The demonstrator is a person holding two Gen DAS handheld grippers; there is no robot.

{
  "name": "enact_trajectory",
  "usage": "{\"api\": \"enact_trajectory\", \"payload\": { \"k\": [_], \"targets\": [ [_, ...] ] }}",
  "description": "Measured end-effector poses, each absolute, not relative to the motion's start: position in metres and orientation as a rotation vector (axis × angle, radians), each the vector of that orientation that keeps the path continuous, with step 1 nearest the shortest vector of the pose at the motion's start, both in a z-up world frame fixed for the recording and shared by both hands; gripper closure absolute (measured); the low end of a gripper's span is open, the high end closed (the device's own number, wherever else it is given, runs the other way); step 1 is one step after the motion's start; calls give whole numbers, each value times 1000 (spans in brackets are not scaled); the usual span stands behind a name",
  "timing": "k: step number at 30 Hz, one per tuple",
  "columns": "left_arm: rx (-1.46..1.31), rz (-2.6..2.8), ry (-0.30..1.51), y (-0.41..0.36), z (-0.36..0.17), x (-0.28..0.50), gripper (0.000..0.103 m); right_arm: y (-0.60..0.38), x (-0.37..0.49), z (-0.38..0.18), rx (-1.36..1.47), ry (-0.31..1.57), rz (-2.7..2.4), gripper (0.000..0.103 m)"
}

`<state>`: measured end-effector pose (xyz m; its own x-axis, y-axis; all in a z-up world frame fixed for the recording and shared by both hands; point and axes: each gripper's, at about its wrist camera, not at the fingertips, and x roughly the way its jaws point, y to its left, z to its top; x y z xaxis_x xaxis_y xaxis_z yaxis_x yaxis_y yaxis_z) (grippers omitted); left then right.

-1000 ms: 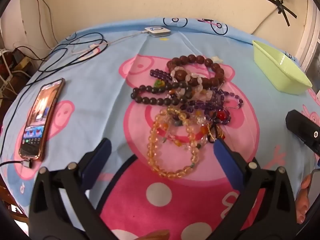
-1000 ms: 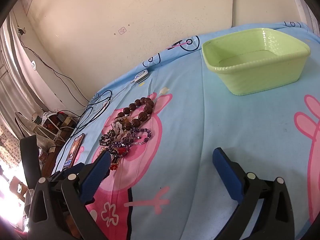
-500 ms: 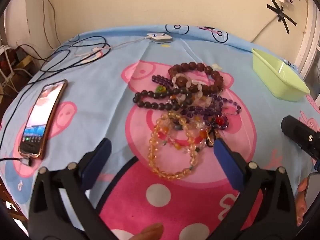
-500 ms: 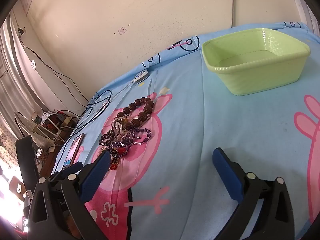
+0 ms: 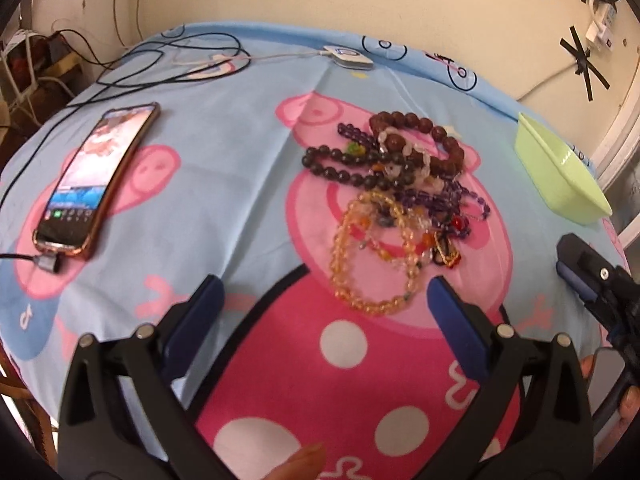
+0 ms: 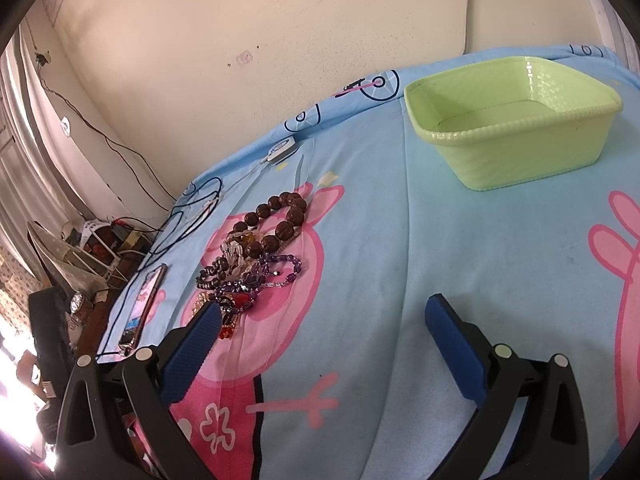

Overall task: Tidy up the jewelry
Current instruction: 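Move the left gripper to the bead pile and grasp the purple bead strand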

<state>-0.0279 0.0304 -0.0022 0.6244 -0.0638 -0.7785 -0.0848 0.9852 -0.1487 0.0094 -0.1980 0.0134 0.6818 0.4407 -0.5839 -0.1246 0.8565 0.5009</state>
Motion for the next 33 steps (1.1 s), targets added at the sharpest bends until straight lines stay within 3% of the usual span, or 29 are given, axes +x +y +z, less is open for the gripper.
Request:
{"api": "enact_trajectory", "payload": {
  "k": [24, 33],
  "targets": [
    [-209, -64, 788, 59, 11, -41, 5, -197, 10, 13, 441, 762, 324, 23],
    [-202, -148, 834, 64, 5, -37, 27, -195, 9, 14, 429, 763, 315, 23]
  ]
}}
